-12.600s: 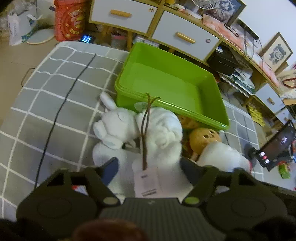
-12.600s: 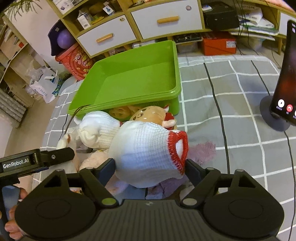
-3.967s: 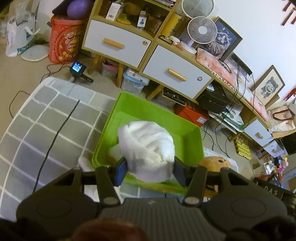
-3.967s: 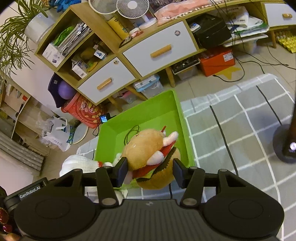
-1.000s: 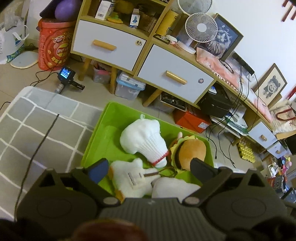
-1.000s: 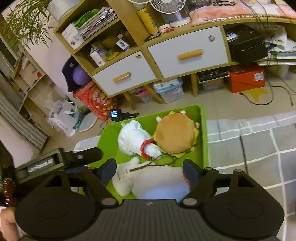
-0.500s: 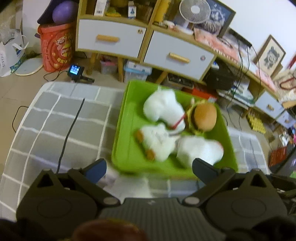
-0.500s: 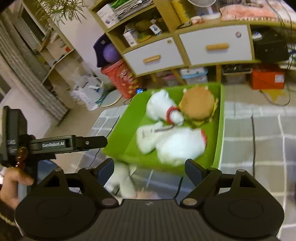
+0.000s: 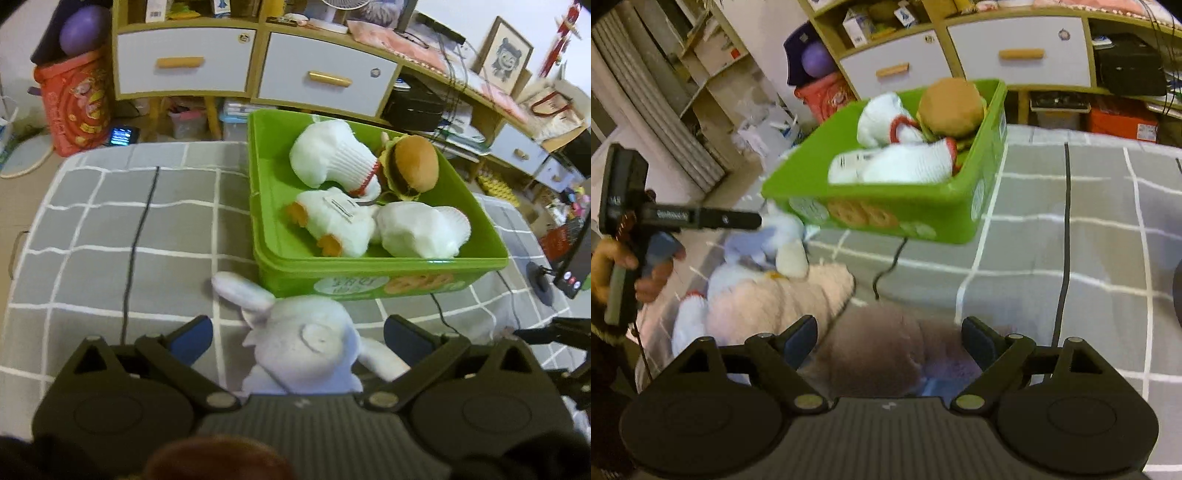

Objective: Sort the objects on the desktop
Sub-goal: 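Grasp the white bunny plush with left tool while right grasps the mauve fuzzy plush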

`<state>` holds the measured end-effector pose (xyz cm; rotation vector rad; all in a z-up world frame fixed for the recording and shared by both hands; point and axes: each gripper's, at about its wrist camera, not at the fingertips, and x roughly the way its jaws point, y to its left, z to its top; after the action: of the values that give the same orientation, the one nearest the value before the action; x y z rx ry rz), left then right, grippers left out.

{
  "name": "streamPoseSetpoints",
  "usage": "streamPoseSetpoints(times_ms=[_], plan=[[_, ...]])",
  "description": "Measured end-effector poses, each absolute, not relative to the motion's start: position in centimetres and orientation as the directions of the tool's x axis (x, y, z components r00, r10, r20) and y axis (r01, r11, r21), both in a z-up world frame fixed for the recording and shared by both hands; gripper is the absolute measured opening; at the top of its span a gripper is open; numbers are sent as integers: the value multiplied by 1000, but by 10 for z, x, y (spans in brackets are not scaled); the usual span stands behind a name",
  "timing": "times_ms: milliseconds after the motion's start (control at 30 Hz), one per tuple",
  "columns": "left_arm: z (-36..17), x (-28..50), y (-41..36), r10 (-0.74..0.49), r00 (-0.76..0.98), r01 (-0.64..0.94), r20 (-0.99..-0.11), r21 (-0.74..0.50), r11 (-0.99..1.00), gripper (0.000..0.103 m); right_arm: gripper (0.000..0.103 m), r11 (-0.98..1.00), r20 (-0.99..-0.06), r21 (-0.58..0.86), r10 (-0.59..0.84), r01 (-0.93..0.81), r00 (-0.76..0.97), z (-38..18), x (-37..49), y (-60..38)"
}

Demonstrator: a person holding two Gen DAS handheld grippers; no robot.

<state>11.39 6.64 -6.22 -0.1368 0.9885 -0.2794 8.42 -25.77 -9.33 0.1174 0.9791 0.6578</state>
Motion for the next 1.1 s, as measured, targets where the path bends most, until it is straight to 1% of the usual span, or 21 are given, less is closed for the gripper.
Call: streamPoseSetpoints(times_ms=[67, 233, 267, 300, 433, 500, 533, 667, 733, 833, 867, 900, 1000, 1100], plan=[[-66, 114, 67, -314, 509, 182, -801, -257, 949, 102, 86, 797, -735, 372, 566, -475, 374, -96, 83, -254], [-77, 109, 65, -325, 492, 209, -808, -252, 945, 101, 87, 804, -750, 326, 541, -498, 382, -99, 77, -246], [-79, 109, 65, -327, 489, 209, -809, -255, 944, 99, 87, 805, -750, 321, 538, -500, 385, -100, 77, -245], [-80, 108, 65, -330, 485, 208, -810, -260, 943, 95, 88, 806, -751, 316, 535, -501, 387, -101, 78, -244], [-83, 107, 63, -354, 472, 210, -807, -287, 935, 90, 88, 808, -758, 281, 518, -518, 396, -101, 77, -235], [-84, 107, 60, -350, 467, 216, -812, -279, 936, 82, 87, 809, -759, 263, 510, -526, 405, -102, 76, -233], [-85, 106, 59, -349, 466, 219, -813, -276, 936, 81, 87, 809, -760, 257, 507, -528, 407, -103, 76, -233], [-88, 107, 55, -353, 455, 226, -818, -278, 934, 70, 82, 806, -755, 248, 509, -538, 414, -103, 74, -235], [-88, 107, 54, -342, 453, 216, -823, -271, 938, 69, 80, 803, -750, 255, 516, -538, 414, -103, 73, -237], [-88, 110, 54, -337, 445, 194, -830, -278, 941, 59, 77, 802, -745, 264, 522, -536, 414, -103, 73, -237], [-87, 110, 53, -343, 444, 193, -828, -285, 939, 53, 75, 801, -744, 266, 524, -536, 415, -103, 73, -238], [-86, 110, 53, -349, 442, 194, -827, -292, 937, 51, 74, 802, -742, 269, 526, -534, 416, -103, 73, -238], [-81, 109, 51, -351, 440, 208, -826, -286, 935, 48, 72, 802, -736, 288, 534, -523, 415, -103, 75, -241], [-76, 108, 49, -355, 443, 222, -823, -283, 933, 47, 71, 800, -730, 304, 545, -517, 413, -103, 77, -243]])
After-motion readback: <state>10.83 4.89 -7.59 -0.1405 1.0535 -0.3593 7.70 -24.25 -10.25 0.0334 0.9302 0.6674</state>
